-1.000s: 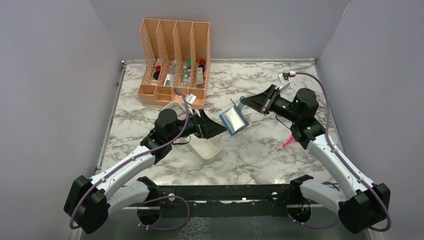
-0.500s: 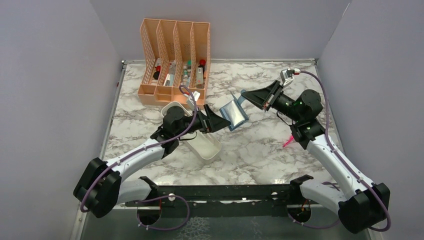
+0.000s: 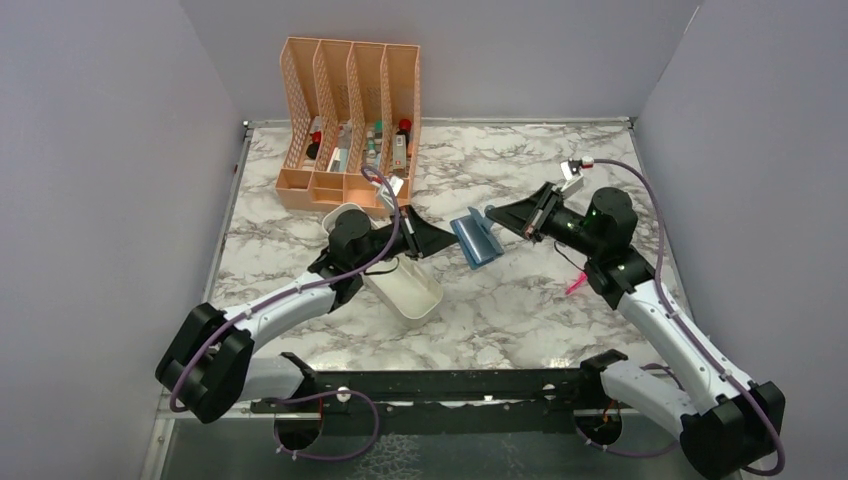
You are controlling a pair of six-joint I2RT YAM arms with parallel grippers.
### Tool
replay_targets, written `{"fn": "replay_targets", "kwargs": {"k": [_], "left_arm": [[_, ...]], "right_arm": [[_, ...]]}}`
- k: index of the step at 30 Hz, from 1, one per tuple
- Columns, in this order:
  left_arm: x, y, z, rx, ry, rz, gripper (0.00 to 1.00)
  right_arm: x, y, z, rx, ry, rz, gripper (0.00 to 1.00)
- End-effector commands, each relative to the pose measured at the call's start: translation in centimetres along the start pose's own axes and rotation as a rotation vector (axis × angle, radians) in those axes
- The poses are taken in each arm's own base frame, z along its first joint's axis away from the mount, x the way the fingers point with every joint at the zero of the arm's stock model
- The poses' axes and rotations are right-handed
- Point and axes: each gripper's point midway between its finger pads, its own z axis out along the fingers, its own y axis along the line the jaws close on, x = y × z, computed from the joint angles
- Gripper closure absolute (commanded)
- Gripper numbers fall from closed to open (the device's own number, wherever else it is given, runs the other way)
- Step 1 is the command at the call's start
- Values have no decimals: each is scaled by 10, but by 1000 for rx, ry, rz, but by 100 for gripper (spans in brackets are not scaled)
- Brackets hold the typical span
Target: Put the credit cards into the card holder
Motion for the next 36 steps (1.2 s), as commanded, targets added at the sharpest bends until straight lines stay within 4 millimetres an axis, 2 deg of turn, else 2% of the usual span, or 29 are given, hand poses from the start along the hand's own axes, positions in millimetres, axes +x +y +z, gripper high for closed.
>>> {"fn": "replay_targets", "kwargs": {"k": [1,5,10,13,17,21,24,26,33,36], "left_arm": [[2,-9,11,64,52,26,100],[12,4,21,49,115,34,99],[24,53,28,-161,189,56,90],[29,81,30,-290,222,73,89],[46,101,40,-335,303,37,90],[59,100,47,-323,346,52,67],[60,99,47,-339,348,81,60],[59,99,46,-361,347,107,57],[41,98,33,-453,302,160,49],[29,97,30,-480,268,179,48]], "right_arm": [[8,-78,-22,333,-35,-131,95],[13,-119,-40,490,-50,-203,94],[10,-189,-70,783,-81,-293,95],[15,-206,-73,834,-58,-306,95],[27,-219,-70,829,-19,-282,95],[36,-215,-64,771,-5,-245,96],[27,-230,-77,880,-57,-257,95],[21,-230,-76,891,-67,-270,95],[44,-159,-26,470,77,-195,97],[47,-139,-11,352,81,-126,97]]}}
